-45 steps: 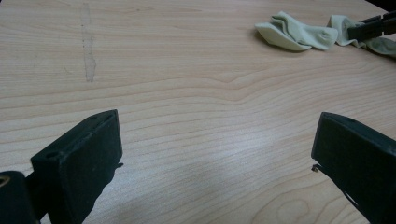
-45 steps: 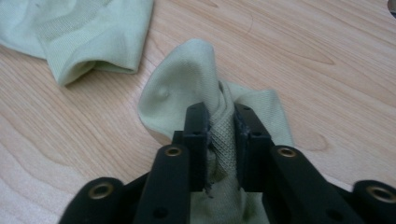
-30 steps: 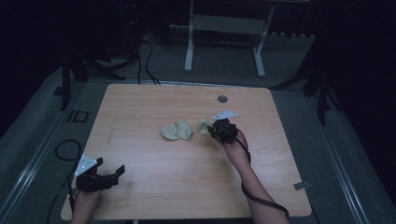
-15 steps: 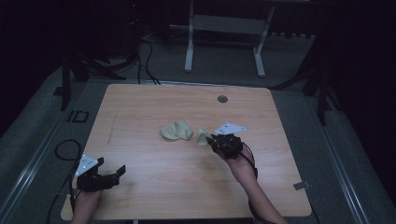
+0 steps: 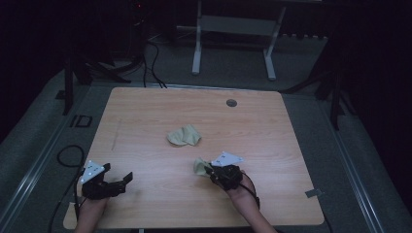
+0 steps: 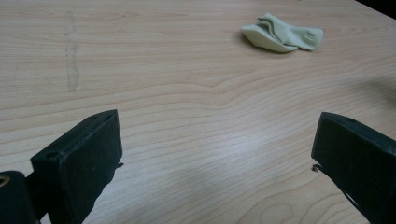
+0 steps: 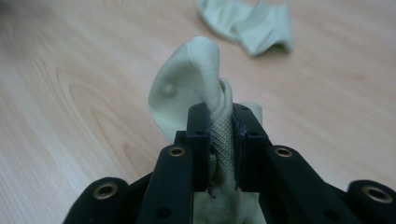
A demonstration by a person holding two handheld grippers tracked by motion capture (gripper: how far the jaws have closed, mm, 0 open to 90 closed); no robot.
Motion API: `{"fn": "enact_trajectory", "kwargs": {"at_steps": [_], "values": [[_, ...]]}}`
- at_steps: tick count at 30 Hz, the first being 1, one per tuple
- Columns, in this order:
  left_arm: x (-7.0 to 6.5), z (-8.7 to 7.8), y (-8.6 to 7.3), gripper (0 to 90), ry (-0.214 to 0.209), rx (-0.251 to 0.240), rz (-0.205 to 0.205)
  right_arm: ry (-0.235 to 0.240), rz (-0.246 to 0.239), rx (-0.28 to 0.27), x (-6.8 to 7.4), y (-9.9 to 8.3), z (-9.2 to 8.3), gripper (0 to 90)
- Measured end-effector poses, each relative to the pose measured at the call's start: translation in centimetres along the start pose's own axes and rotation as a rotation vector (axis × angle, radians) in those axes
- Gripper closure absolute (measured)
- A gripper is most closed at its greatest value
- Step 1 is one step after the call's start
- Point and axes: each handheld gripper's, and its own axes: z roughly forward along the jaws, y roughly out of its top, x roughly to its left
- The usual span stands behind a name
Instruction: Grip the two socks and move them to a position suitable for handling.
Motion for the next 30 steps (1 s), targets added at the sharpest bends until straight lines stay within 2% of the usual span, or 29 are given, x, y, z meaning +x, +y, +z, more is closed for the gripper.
{"fn": "enact_trajectory", "kwargs": {"at_steps": [5, 10, 12, 16, 20, 23, 26, 29, 30], "values": [[-0.2, 0.1, 0.0, 1.7, -0.009, 0.002, 0.008, 0.003, -0.017, 0.054, 0.6, -1.3, 2.1, 78.4], [-0.2, 0.1, 0.0, 1.7, -0.019, -0.001, 0.011, 0.013, -0.019, 0.083, 1.0, -2.3, 3.8, 76.0], [-0.3, 0.2, 0.0, 1.7, -0.028, 0.002, 0.016, 0.009, -0.008, 0.065, 1.2, -2.5, 3.9, 71.4], [-0.7, 0.3, 0.1, 1.7, -0.047, 0.001, 0.029, 0.022, -0.019, 0.062, 1.7, -2.4, 4.1, 61.4], [-1.5, 0.5, 0.3, 1.7, -0.077, 0.000, 0.049, 0.042, -0.017, 0.063, 1.9, -2.3, 4.4, 47.1], [-2.1, 0.7, 0.4, 1.7, -0.096, 0.002, 0.059, 0.040, -0.016, 0.065, 2.1, -2.2, 4.5, 43.5], [-3.3, 1.2, 0.6, 1.7, -0.134, 0.017, 0.092, 0.041, -0.022, 0.072, 2.1, -1.9, 4.6, 33.9], [-4.3, 1.7, 0.8, 1.7, -0.185, 0.026, 0.119, 0.037, -0.013, 0.046, 2.0, -1.5, 3.9, 32.1], [-4.7, 1.9, 0.9, 1.9, -0.203, 0.035, 0.131, 0.040, -0.015, 0.032, 2.0, -1.3, 3.5, 34.2]]}}
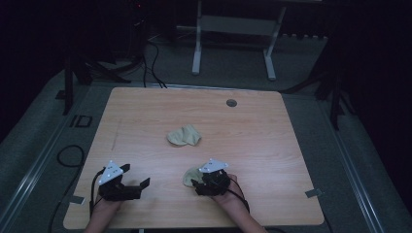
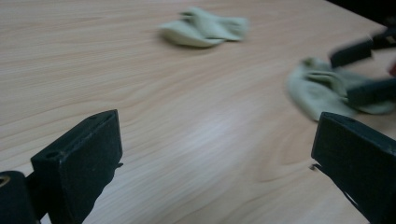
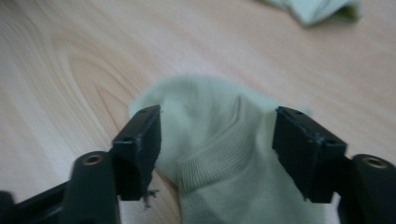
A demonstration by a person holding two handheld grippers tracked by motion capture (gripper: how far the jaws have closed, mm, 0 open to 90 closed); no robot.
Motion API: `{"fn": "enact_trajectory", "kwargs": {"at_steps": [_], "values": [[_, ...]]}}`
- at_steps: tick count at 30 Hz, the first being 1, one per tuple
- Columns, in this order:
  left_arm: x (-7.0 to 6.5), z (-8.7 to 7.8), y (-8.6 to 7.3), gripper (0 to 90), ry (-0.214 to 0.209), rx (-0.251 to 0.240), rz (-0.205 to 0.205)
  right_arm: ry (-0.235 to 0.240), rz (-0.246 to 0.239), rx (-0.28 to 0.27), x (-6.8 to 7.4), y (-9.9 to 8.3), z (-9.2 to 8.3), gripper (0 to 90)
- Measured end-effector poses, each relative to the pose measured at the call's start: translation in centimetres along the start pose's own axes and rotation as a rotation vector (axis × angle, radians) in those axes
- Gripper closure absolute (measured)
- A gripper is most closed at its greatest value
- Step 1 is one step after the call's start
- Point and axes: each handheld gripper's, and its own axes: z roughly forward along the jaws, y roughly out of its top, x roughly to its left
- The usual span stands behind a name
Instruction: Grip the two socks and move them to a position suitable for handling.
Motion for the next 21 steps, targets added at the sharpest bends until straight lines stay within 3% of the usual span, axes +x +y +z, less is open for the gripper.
{"fn": "enact_trajectory", "kwargs": {"at_steps": [4, 5, 6, 9, 10, 11, 13, 18, 21], "values": [[-1.1, 1.0, 0.6, 12.7, -0.042, 0.024, 0.037, 0.051, 0.029, -0.021, -0.4, 0.9, -1.5, 37.2], [-2.1, 1.8, 1.0, 12.7, -0.106, 0.029, 0.055, 0.055, 0.022, -0.029, -0.6, 1.2, -2.0, 37.1], [-2.5, 2.1, 1.3, 16.9, -0.137, 0.031, 0.062, 0.060, 0.026, -0.063, -1.0, 2.0, -3.3, 37.0], [-3.9, 3.0, 2.0, 33.2, -0.206, 0.025, 0.112, 0.060, 0.021, -0.090, -1.7, 2.7, -4.5, 35.8], [-3.9, 3.0, 2.0, 41.5, -0.206, 0.025, 0.112, 0.060, 0.021, -0.090, -1.7, 2.7, -4.5, 35.8], [-4.8, 3.6, 2.5, 41.5, -0.250, 0.021, 0.141, 0.050, 0.018, -0.092, -1.8, 2.8, -4.8, 35.3], [-5.5, 4.3, 3.0, 61.4, -0.287, 0.030, 0.165, 0.049, 0.021, -0.083, -2.1, 2.8, -4.9, 40.3], [-7.1, 6.8, 3.6, 85.3, -0.312, 0.100, 0.225, 0.072, 0.047, -0.045, -2.2, 2.2, -3.6, 43.9], [-7.4, 8.4, 3.6, 89.1, -0.302, 0.170, 0.249, 0.074, 0.046, -0.014, -2.0, 1.8, -2.5, 49.8]]}}
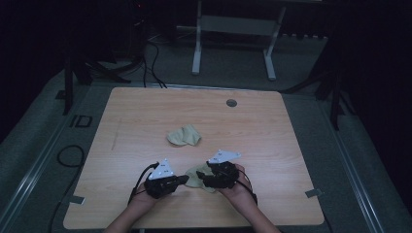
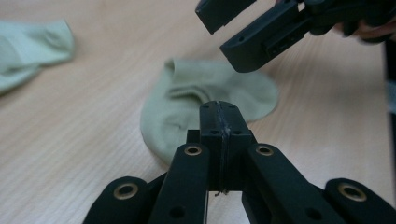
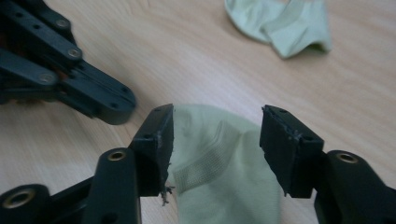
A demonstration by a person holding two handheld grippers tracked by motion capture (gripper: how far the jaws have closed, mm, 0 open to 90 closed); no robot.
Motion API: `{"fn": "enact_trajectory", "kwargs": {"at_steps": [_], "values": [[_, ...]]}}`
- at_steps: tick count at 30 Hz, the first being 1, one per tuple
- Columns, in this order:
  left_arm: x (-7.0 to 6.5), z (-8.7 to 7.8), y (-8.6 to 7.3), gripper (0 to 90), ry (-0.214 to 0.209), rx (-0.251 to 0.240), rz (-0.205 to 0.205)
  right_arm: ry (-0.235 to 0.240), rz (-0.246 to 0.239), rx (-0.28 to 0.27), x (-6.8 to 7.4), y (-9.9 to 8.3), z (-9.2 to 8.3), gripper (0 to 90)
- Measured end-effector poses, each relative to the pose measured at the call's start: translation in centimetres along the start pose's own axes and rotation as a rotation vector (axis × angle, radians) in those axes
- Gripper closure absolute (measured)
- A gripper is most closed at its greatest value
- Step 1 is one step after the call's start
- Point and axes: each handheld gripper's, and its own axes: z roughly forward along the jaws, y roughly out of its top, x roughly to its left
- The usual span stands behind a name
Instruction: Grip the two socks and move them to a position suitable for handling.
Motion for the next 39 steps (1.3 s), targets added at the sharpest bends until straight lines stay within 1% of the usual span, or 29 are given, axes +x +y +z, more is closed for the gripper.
{"fn": "enact_trajectory", "kwargs": {"at_steps": [2, 3, 4, 5, 6, 7, 9, 10, 12, 15, 16, 18, 19, 20, 23, 25, 27, 28, 30, 33, 35, 38, 39], "values": [[0.2, 0.8, 0.1, 89.3, 0.006, 0.042, 0.013, -0.002, -0.001, 0.019, 0.0, -0.3, 0.7, 50.5], [0.3, 1.2, 0.1, 89.3, 0.010, 0.067, 0.017, -0.003, 0.000, 0.029, -0.1, -0.4, 1.0, 52.7], [0.4, 1.5, 0.1, 89.3, 0.017, 0.082, 0.027, -0.004, -0.002, 0.037, -0.1, -0.5, 1.3, 53.3], [0.5, 1.7, 0.0, 89.3, 0.021, 0.095, 0.029, -0.004, 0.002, 0.046, -0.2, -0.6, 1.7, 53.5], [0.5, 2.0, 0.0, 89.3, 0.019, 0.110, 0.034, -0.002, 0.004, 0.054, -0.3, -0.7, 2.0, 54.7], [0.5, 2.2, -0.1, 89.3, 0.021, 0.117, 0.045, -0.005, 0.006, 0.061, -0.3, -0.7, 2.3, 54.8], [0.6, 2.3, 0.0, 89.3, 0.015, 0.119, 0.044, -0.002, 0.010, 0.079, -0.4, -0.8, 2.9, 55.6], [0.7, 2.3, 0.0, 89.3, 0.013, 0.121, 0.052, -0.010, 0.006, 0.086, -0.3, -0.9, 3.1, 56.1], [0.9, 2.3, 0.0, 89.3, 0.016, 0.123, 0.058, 0.001, 0.006, 0.104, -0.3, -1.1, 3.6, 58.9], [1.5, 2.2, 0.0, 89.3, 0.016, 0.121, 0.047, -0.001, 0.003, 0.117, 0.0, -1.2, 3.8, 73.6], [1.7, 2.1, 0.0, 89.2, 0.020, 0.120, 0.045, -0.008, 0.000, 0.115, 0.1, -1.2, 3.6, 78.7], [2.0, 2.0, -0.1, 89.3, 0.013, 0.117, 0.043, -0.006, 0.000, 0.113, 0.1, -1.0, 3.3, 80.8], [2.0, 2.0, -0.1, 89.3, 0.013, 0.117, 0.043, -0.006, 0.000, 0.113, 0.1, -1.0, 3.3, 80.8], [2.1, 1.9, -0.2, 89.3, 0.005, 0.116, 0.039, -0.008, 0.001, 0.110, 0.1, -0.9, 3.1, 81.6], [2.2, 1.9, -0.2, 89.3, -0.001, 0.118, 0.041, -0.016, -0.005, 0.089, 0.1, -0.5, 1.8, 82.0], [2.2, 1.9, -0.2, 89.3, -0.004, 0.118, 0.041, -0.008, 0.005, 0.072, -0.1, -0.4, 0.9, 82.0], [2.3, 1.9, -0.2, 89.3, -0.010, 0.119, 0.044, -0.019, 0.010, 0.052, -0.3, -0.2, -0.1, 81.9], [2.3, 1.9, -0.2, 89.3, -0.013, 0.119, 0.043, -0.018, 0.017, 0.043, -0.6, -0.2, -0.5, 82.0], [2.3, 1.9, -0.2, 89.3, -0.012, 0.120, 0.047, -0.034, 0.030, 0.029, -1.1, -0.1, -1.4, 81.9], [2.3, 1.9, -0.2, 89.3, -0.011, 0.121, 0.044, -0.054, 0.050, 0.017, -2.1, -0.2, -2.4, 81.8], [2.4, 1.9, -0.2, 89.3, -0.014, 0.124, 0.046, -0.057, 0.072, 0.013, -3.0, -0.5, -2.9, 81.7], [2.4, 1.9, -0.2, 89.3, -0.017, 0.124, 0.046, -0.071, 0.103, 0.022, -4.2, -1.2, -3.3, 81.4], [2.4, 1.9, -0.2, 89.3, -0.017, 0.125, 0.053, -0.072, 0.116, 0.029, -4.5, -1.5, -3.3, 81.4]]}}
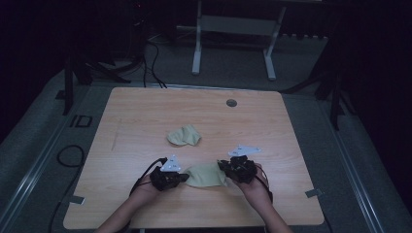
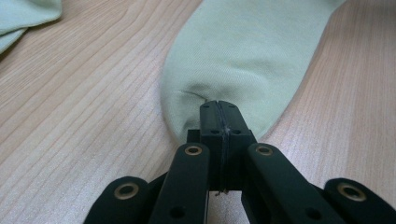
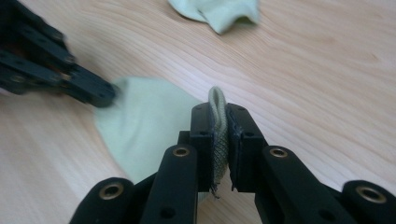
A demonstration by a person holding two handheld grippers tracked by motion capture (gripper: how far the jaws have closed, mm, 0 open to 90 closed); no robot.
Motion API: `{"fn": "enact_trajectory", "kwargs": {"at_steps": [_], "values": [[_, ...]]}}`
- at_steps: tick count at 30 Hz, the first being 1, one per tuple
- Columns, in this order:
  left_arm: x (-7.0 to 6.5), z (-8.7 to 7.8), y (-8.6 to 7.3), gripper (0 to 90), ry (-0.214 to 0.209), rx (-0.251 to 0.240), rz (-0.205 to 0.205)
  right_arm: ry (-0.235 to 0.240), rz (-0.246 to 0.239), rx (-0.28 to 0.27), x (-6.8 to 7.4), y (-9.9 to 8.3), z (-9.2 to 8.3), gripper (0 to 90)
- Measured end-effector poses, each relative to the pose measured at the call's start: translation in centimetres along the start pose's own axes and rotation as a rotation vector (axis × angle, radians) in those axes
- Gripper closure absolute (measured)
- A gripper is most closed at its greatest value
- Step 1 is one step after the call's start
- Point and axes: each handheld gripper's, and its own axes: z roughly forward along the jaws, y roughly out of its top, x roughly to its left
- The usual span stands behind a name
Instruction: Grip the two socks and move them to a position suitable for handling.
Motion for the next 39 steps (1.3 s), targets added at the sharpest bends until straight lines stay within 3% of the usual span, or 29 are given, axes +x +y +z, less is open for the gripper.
{"fn": "enact_trajectory", "kwargs": {"at_steps": [6, 17, 22, 25, 29, 31, 34, 37, 39], "values": [[0.0, 0.2, 0.1, 89.3, -0.007, -0.001, -0.001, -0.004, 0.038, 0.046, -1.6, -1.6, 0.5, 80.0], [0.0, 0.3, 0.3, 89.2, -0.009, -0.002, -0.002, -0.051, 0.055, 0.114, -3.4, -3.7, 1.3, 57.0], [-0.1, 0.3, 0.3, 89.2, -0.010, 0.000, -0.002, -0.096, 0.052, 0.121, -4.1, -4.2, 0.6, 54.0], [-0.1, 0.3, 0.3, 89.2, -0.011, 0.003, 0.001, -0.076, 0.103, 0.086, -4.4, -4.1, -0.4, 53.8], [-0.1, 0.3, 0.3, 89.2, -0.011, 0.004, -0.001, -0.022, 0.087, 0.030, -3.1, -3.7, -1.6, 64.7], [-0.1, 0.3, 0.3, 89.2, -0.011, 0.004, -0.001, -0.015, 0.060, 0.022, -2.3, -3.7, -1.7, 74.3], [-0.2, 0.3, 0.3, 89.2, -0.011, 0.004, -0.005, 0.007, 0.057, 0.022, -2.0, -3.8, -1.4, 78.9], [-0.2, 0.2, 0.3, 89.2, -0.013, 0.005, -0.005, 0.021, 0.036, 0.075, -1.6, -4.5, -0.4, 86.6], [-0.2, 0.2, 0.3, 89.2, -0.012, 0.008, -0.006, 0.012, 0.014, 0.109, -1.5, -4.9, 0.1, 87.0]]}}
